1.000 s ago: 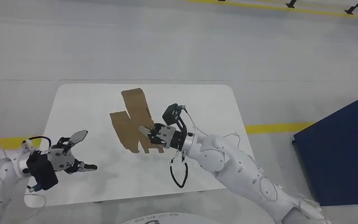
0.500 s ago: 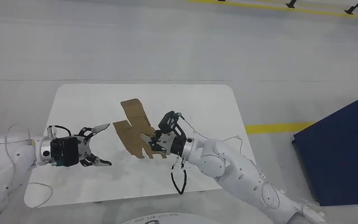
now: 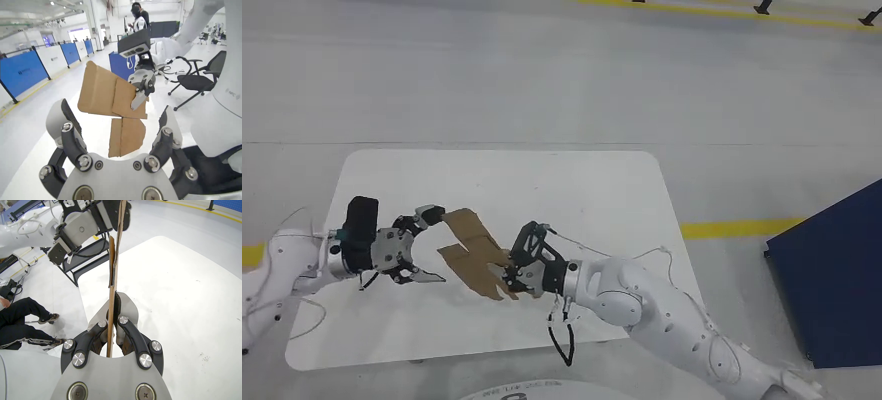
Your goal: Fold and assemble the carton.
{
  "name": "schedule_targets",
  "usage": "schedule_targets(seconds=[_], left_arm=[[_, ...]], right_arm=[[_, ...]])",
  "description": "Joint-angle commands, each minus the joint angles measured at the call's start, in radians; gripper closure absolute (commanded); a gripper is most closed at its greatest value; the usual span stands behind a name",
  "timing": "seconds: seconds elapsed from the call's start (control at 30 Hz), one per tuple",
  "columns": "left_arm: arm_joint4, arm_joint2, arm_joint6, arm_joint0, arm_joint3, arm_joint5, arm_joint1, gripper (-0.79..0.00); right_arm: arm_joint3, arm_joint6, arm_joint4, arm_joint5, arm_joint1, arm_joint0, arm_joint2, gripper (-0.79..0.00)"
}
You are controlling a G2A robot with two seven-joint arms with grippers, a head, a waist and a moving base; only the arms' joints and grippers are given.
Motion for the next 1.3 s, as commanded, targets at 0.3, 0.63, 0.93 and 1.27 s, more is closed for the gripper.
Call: schedule_targets(seconds=[0.3, 0.63, 0.93, 1.27], left_arm=[[-0.492, 0.562, -0.385, -0.439, 0.010, 0.000, 0.063, -0.640], [-0.573, 0.574, -0.500, -0.443, -0.012, 0.000, 0.073, -0.357], [-0.594, 0.574, -0.508, -0.428, 0.017, 0.000, 0.081, -0.302], [-0.605, 0.574, -0.505, -0.426, 0.023, 0.000, 0.084, -0.785]], right_arm=[[-0.009, -0.031, -0.056, -0.012, -0.009, -0.022, -0.010, 0.000], [-0.010, -0.036, -0.062, -0.017, -0.010, -0.031, -0.004, 0.000], [-0.008, -0.030, -0.064, -0.008, -0.011, -0.032, -0.005, 0.000], [-0.015, -0.033, -0.053, -0.002, -0.014, -0.032, -0.008, 0.000]])
